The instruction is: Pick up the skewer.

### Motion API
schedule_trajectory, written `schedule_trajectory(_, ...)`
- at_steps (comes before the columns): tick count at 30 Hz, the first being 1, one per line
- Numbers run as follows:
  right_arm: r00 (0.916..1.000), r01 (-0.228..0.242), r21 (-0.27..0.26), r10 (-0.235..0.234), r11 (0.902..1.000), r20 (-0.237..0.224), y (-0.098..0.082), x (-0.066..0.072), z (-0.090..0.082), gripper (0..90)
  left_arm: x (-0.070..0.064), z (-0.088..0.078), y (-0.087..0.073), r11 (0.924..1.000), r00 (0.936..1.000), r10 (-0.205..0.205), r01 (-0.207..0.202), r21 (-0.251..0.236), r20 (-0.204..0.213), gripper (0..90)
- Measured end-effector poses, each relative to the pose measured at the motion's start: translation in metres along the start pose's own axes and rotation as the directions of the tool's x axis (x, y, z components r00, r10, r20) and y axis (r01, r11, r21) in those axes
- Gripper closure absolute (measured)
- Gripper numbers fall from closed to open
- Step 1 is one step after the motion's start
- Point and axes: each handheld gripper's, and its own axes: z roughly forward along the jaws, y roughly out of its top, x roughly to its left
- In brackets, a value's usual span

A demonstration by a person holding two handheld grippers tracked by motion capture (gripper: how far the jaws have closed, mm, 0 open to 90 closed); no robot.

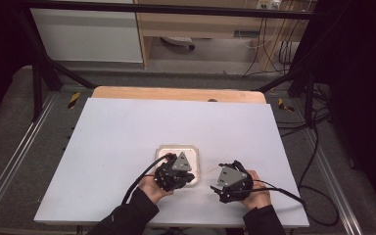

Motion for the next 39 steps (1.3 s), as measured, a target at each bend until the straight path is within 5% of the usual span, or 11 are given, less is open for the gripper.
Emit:
schedule_trajectory(5,0.9971,0.076,0.010,-0.076,0.9971,0.005,0.002,0.003,-0.001,35.6,-0.005,0.005,0.005,0.9998,0.9997,0.017,-0.017,0.008,0.016,88.6)
schedule_trajectory(13,0.9758,0.218,0.020,-0.218,0.9757,0.012,0.003,0.010,0.000,49.4,-0.013,0.016,0.012,0.9989,0.9987,0.033,-0.034,0.032,0.040,88.6)
schedule_trajectory(16,0.9521,0.305,0.035,-0.306,0.9516,0.008,0.001,0.012,0.002,54.9,-0.014,0.019,0.013,0.9985,0.9982,0.038,-0.040,0.038,0.047,88.6)
schedule_trajectory(19,0.9429,0.333,0.040,-0.333,0.9422,0.005,0.000,0.014,0.003,56.7,-0.016,0.022,0.015,0.9979,0.9977,0.044,-0.046,0.046,0.051,88.6)
schedule_trajectory(20,0.9311,0.365,0.043,-0.365,0.9302,-0.002,0.000,0.016,0.003,58.6,-0.017,0.022,0.015,0.9977,0.9975,0.045,-0.048,0.048,0.055,88.6)
schedule_trajectory(26,0.8940,0.448,0.059,-0.447,0.8920,-0.025,-0.001,0.018,0.006,66.9,-0.021,0.025,0.020,0.9957,0.9953,0.070,-0.074,0.056,0.067,88.6)
schedule_trajectory(31,0.8753,0.484,0.072,-0.482,0.8724,-0.039,-0.003,0.019,0.007,73.8,-0.023,0.027,0.020,0.9949,0.9945,0.076,-0.081,0.061,0.072,88.6)
schedule_trajectory(32,0.8631,0.505,0.081,-0.503,0.8593,-0.040,-0.003,0.020,0.007,76.4,-0.023,0.027,0.020,0.9946,0.9942,0.079,-0.083,0.062,0.073,88.6)
schedule_trajectory(36,0.8571,0.515,0.091,-0.513,0.8523,-0.042,-0.004,0.020,0.007,80.3,-0.024,0.027,0.019,0.9939,0.9937,0.082,-0.087,0.068,0.076,88.6)
schedule_trajectory(38,0.8397,0.543,0.100,-0.541,0.8339,-0.045,-0.004,0.020,0.007,84.7,-0.023,0.027,0.018,0.9941,0.9938,0.080,-0.085,0.067,0.077,88.6)
schedule_trajectory(39,0.8397,0.543,0.100,-0.541,0.8339,-0.045,-0.004,0.020,0.007,84.7,-0.023,0.027,0.018,0.9941,0.9938,0.080,-0.085,0.067,0.077,88.6)
